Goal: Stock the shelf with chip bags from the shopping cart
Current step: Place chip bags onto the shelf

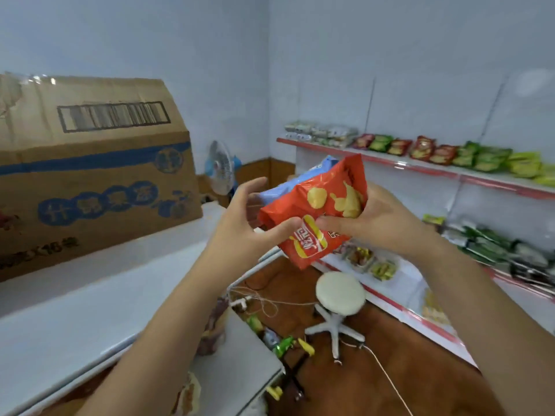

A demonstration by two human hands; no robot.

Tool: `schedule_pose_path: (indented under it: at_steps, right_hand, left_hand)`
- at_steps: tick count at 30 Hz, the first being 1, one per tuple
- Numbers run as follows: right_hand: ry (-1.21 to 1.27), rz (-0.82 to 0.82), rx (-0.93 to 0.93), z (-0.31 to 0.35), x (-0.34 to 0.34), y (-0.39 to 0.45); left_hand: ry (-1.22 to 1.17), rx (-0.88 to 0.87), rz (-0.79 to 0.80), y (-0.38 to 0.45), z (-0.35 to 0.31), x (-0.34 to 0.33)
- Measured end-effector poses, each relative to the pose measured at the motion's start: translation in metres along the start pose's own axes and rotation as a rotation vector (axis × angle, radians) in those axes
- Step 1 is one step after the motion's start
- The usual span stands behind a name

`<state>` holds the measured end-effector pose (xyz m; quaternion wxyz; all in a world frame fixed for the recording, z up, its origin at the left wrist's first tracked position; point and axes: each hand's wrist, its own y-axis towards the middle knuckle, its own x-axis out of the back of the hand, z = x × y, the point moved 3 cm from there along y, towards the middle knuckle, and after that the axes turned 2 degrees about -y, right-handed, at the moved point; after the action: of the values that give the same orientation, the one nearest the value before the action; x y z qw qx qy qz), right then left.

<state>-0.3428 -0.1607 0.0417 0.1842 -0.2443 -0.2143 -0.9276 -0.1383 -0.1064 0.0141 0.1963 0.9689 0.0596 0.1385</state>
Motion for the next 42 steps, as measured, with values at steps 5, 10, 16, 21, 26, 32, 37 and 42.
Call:
schedule_pose_path:
  at_steps: [5, 10, 16, 21, 26, 32, 37, 42]
  right_hand:
    - [0.072, -0.211, -0.177, -0.057, 0.051, -0.039]
    - [0.058, -0.310, -0.260, -0.122, 0.090, -0.052]
    - [0.146, -0.386, -0.338, -0.213, 0.156, -0.032]
    - [0.204, -0.392, -0.366, -0.289, 0.226, 0.000]
    - [0.262, -0.328, -0.389, -0.360, 0.282, 0.038]
    - [0.303, -0.320, -0.431, -0.433, 0.326, 0.090]
    - [0.328, -0.327, -0.466, -0.497, 0.352, 0.147]
    - [0.330, -0.344, -0.504, -0.550, 0.370, 0.218]
  left_hand:
    - [-0.195, 0.072, 0.116, 0.020, 0.019, -0.097]
    - [-0.255, 0.164, 0.263, 0.050, 0.040, -0.191]
    - [-0.247, 0.173, 0.373, 0.123, 0.072, -0.291]
    - [-0.211, 0.187, 0.394, 0.194, 0.092, -0.376]
    - [-0.195, 0.232, 0.410, 0.263, 0.113, -0.441]
    - [-0.201, 0.257, 0.439, 0.339, 0.144, -0.499]
    - [-0.224, 0.286, 0.461, 0.414, 0.190, -0.537]
    - [-0.228, 0.301, 0.522, 0.501, 0.244, -0.564]
